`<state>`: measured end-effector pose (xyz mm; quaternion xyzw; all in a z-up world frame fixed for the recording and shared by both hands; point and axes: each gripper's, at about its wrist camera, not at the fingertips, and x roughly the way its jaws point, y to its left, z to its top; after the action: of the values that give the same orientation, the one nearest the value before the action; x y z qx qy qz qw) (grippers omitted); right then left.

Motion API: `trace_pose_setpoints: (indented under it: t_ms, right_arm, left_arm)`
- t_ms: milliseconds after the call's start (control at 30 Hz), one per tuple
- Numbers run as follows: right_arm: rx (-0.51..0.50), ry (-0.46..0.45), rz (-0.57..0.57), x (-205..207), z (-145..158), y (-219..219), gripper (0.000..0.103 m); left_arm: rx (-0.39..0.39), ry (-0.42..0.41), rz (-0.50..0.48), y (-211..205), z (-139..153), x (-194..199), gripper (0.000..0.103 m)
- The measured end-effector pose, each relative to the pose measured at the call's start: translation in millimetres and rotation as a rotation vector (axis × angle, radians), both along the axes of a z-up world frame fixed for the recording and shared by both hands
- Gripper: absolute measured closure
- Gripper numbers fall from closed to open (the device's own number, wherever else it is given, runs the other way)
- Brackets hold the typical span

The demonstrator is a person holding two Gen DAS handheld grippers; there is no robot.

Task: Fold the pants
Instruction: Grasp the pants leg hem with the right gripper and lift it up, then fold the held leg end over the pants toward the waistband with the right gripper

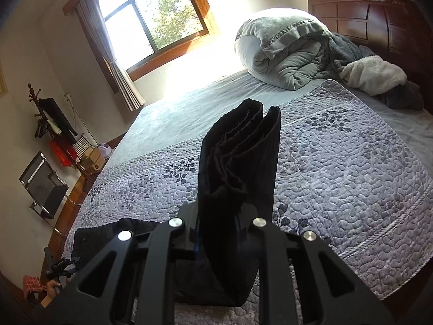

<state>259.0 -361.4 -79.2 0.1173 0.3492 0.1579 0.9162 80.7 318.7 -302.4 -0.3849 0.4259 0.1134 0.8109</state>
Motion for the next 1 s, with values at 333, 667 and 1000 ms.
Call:
trace_pose_setpoints:
  t_ms: [333,667,1000]
  right_arm:
    - [-0.08,-0.022,0.067,-9,6,59,0.087]
    - [-0.203,-0.032,0.137,-25,-8,123,0.088]
    - [-0.273,-0.02,0.184,-32,-23,168,0.088]
  left_arm:
    - [0.021,0.006,-0.017,0,0,-4,0.008]
    - [0.026,-0.004,-0.035,-2,0,-4,0.008]
    - [0.012,-0.008,-0.028,2,-3,-9,0.008]
